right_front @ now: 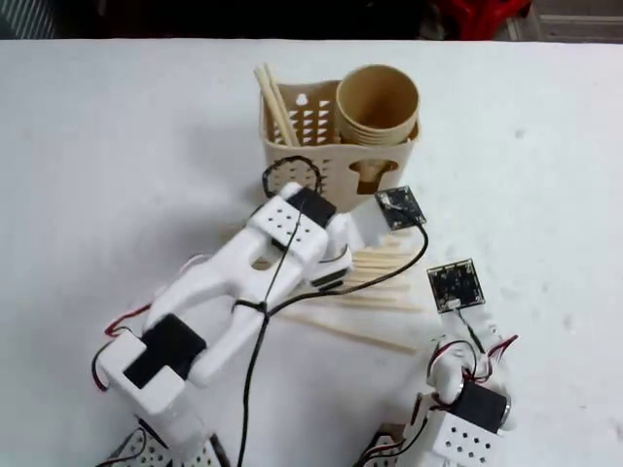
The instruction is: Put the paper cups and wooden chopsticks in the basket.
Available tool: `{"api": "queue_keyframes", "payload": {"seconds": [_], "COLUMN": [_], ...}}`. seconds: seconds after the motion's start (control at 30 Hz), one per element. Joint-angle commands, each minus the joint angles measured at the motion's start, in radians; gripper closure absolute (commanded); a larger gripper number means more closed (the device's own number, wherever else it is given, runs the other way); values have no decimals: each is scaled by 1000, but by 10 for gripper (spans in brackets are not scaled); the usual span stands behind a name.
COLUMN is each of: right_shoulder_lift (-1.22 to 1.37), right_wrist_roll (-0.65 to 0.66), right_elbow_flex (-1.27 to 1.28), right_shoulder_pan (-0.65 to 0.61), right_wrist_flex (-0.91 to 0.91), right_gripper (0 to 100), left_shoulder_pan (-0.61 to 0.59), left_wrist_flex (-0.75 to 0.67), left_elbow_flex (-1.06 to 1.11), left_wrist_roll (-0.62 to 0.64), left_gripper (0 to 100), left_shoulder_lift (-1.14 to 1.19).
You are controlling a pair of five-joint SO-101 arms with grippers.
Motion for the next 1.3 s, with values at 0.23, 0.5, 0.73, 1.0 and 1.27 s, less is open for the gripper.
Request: {"api": "queue_keyframes", "payload": {"seconds": [0.23, 0.5, 0.73, 1.0, 1.27], "right_shoulder_lift": [-5, -5, -5, -5, -5], "right_wrist_roll": [9, 8, 8, 8, 8], "right_elbow_flex": [8, 8, 8, 8, 8], "right_shoulder_pan": [8, 10, 8, 10, 10], "right_wrist_flex": [-8, -8, -8, -8, -8], "right_gripper": [981, 981, 981, 981, 981], "left_shoulder_pan": [54, 102, 88, 87, 54], "left_wrist_flex": [75, 26, -37, -57, 64], "left_elbow_flex": [115, 196, 215, 176, -41], "left_wrist_roll": [-210, -236, -224, -219, -100], "left_gripper": [942, 942, 876, 876, 909], "left_shoulder_lift": [-8, -7, -5, 107, 286]}}
